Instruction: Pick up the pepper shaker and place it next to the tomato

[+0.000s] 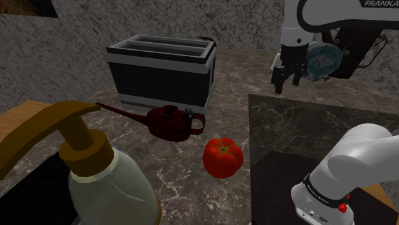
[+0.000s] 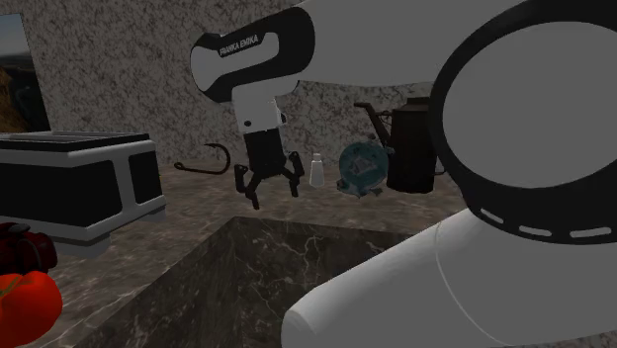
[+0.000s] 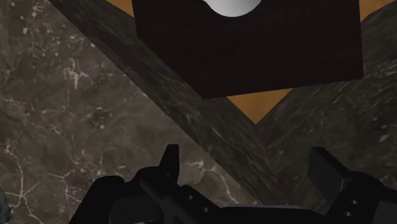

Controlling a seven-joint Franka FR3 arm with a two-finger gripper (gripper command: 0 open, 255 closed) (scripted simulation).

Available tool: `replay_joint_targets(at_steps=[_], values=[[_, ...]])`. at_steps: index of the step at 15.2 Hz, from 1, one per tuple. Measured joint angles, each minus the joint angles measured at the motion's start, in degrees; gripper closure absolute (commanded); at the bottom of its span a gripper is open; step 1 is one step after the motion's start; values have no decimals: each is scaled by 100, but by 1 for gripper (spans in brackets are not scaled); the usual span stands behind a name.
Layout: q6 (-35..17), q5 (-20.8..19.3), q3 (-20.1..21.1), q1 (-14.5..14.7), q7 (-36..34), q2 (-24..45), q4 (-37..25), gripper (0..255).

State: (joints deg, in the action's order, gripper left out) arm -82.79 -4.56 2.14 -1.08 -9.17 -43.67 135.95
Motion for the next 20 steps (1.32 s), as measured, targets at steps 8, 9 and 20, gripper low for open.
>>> replay_joint_targets(at_steps=[8, 9, 20], values=[[-422, -388, -524, -261, 469, 823, -673, 0], [-504, -431, -600, -294, 533, 959, -773, 0], [-999, -588, -1513, -629, 1475, 2615, -2479, 0]])
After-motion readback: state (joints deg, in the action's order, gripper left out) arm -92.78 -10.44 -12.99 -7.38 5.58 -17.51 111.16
